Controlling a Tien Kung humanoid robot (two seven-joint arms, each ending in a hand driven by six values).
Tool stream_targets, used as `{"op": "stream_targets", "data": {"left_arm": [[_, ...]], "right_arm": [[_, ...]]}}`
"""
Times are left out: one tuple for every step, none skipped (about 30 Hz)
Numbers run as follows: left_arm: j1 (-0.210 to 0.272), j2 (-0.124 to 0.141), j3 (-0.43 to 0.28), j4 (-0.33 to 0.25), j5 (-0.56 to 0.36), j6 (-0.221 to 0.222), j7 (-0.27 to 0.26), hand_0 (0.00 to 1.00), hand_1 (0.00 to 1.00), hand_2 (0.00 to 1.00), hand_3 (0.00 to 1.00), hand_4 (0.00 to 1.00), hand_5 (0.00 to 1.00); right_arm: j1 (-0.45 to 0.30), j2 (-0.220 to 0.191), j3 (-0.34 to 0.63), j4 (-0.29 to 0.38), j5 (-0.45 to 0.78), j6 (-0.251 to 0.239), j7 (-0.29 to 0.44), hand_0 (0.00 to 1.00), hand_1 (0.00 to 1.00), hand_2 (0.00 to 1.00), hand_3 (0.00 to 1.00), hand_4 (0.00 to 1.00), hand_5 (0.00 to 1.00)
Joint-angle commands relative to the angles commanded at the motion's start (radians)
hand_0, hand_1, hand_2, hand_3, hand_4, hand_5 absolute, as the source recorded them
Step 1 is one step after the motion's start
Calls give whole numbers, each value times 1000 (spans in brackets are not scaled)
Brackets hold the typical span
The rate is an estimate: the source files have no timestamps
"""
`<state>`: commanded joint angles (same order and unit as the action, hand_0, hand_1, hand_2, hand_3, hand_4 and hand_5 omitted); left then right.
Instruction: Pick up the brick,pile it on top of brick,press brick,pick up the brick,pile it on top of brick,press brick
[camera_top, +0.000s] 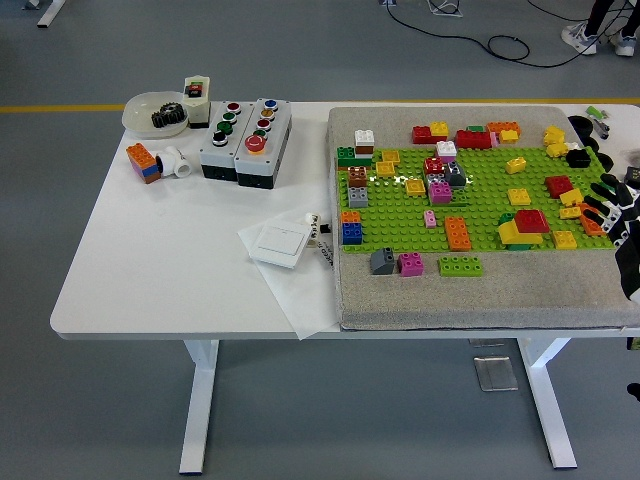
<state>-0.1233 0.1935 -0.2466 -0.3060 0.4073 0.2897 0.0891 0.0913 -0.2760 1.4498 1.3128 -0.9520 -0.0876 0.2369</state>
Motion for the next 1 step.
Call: {"op": "stream_targets", "data": {"left_arm": [[0, 0, 0, 0, 1, 0, 0, 805, 794, 815, 638, 657, 654]], "right_arm": [[-1, 0, 0, 0, 0, 0, 0, 855, 804, 821, 828, 998, 816]]}}
